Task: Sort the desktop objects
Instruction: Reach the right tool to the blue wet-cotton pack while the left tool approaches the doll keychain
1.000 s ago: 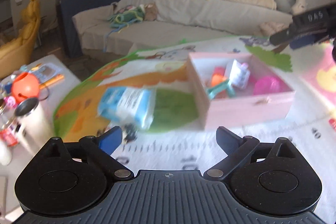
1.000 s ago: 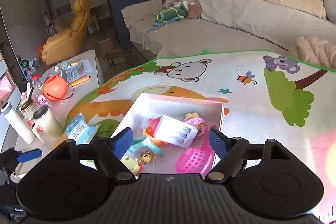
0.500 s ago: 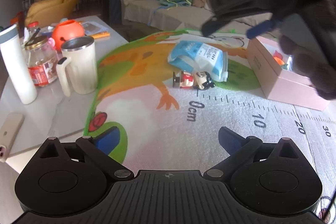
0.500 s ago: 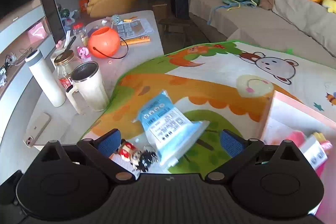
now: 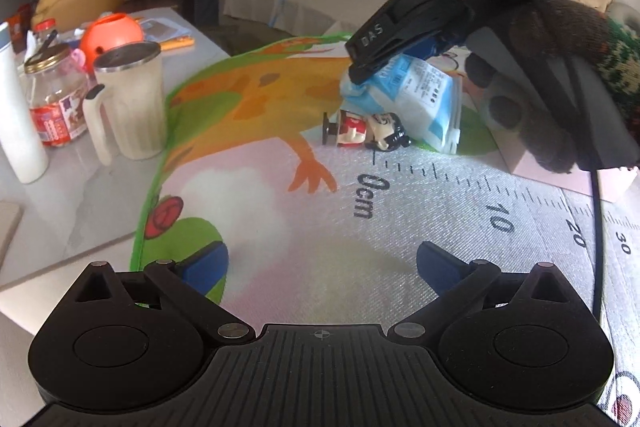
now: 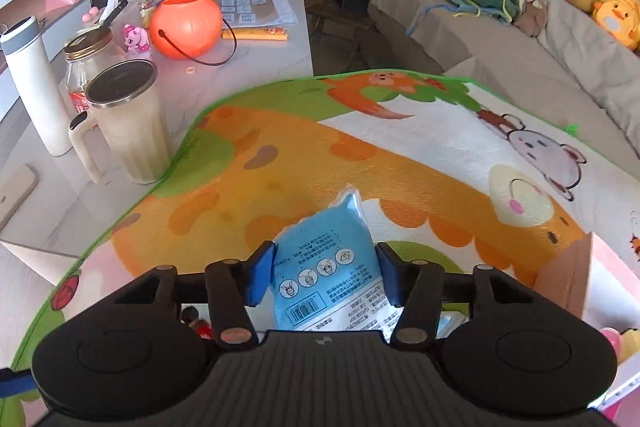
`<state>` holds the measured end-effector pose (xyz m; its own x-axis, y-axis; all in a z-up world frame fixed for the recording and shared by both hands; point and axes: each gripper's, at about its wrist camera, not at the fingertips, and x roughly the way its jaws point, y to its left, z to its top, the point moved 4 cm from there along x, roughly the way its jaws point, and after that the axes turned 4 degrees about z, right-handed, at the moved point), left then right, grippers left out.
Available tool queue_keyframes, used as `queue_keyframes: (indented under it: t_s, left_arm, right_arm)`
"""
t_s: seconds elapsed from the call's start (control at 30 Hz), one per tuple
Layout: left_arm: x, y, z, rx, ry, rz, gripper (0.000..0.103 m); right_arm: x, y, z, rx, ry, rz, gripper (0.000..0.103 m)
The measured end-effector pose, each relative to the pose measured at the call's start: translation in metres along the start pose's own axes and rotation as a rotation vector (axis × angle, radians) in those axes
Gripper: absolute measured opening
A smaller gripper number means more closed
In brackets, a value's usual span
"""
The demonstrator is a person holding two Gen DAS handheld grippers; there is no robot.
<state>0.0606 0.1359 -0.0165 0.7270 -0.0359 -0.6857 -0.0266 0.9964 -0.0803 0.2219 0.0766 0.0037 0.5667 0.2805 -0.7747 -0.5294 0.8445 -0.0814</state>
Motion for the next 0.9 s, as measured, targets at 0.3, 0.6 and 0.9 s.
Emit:
queue_keyframes:
  t_s: [0.3,0.6,0.9]
  left_arm:
    - [0.004,-0.024,0.030,0.134,-0.091,0.005,0.103]
    - [0.069,-0.041,0.073,0.081,-0.029,0.089,0.103]
    - [0.062,-0.051,0.059,0.134,-0.020,0.073,0.070]
  right_arm:
    - [-0.148,-0.027,-0.072,0.101,-0.124,0.129,0.046]
    - [-0.215,-0.060,-0.158,0.220,-0.136,0.073,0.030]
    - [-0.203,-0.062,-0.184,0.080,-0.164,-0.015,0.078]
